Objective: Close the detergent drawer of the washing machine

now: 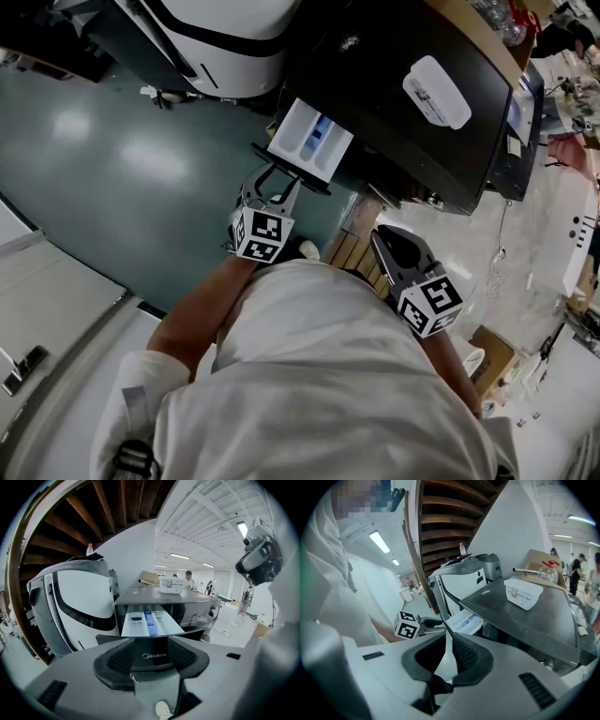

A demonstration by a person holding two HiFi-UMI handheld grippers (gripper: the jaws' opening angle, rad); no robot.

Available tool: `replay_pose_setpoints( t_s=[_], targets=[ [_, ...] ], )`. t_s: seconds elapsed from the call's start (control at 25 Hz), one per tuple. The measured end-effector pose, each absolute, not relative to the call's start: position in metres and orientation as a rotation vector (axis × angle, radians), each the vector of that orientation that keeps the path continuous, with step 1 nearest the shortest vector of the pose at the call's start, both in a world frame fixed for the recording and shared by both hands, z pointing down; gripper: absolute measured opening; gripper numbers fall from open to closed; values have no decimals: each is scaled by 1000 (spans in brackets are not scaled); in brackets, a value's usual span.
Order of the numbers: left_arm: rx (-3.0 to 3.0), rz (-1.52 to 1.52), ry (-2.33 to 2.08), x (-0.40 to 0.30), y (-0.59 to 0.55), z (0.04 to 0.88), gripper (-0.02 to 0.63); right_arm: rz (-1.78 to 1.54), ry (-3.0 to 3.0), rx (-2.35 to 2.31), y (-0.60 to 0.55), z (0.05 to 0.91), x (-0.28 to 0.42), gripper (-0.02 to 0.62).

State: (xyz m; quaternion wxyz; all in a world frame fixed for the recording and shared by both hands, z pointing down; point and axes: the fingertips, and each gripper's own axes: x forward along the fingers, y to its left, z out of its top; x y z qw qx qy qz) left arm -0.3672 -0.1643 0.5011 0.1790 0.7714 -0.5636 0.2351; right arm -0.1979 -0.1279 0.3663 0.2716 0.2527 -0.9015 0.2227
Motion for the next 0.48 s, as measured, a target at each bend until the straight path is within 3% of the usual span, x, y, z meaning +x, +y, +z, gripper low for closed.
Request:
replay_pose_setpoints(
  t_s=[0.48],
  targets=[
    [2203,659,-1560,-366,-193,497,196,632,-2415,768,-141,365,-191,46]
  ],
)
